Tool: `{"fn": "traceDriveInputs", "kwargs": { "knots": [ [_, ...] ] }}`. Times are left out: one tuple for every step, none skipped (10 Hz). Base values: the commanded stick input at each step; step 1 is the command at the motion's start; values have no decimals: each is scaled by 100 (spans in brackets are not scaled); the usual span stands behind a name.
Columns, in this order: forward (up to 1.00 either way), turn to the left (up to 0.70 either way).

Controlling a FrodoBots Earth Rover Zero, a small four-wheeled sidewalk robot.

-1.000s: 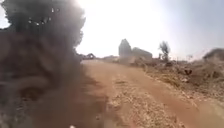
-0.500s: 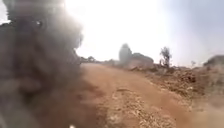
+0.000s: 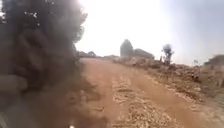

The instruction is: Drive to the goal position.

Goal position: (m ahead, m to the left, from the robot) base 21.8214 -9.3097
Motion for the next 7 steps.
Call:
{"fn": "traceDriveInputs", "kwargs": {
  "knots": [
    [70, 0],
    [70, 0],
    [70, 0],
    [70, 0],
    [70, 0],
    [70, 0],
    [70, 0]
  ]
}}
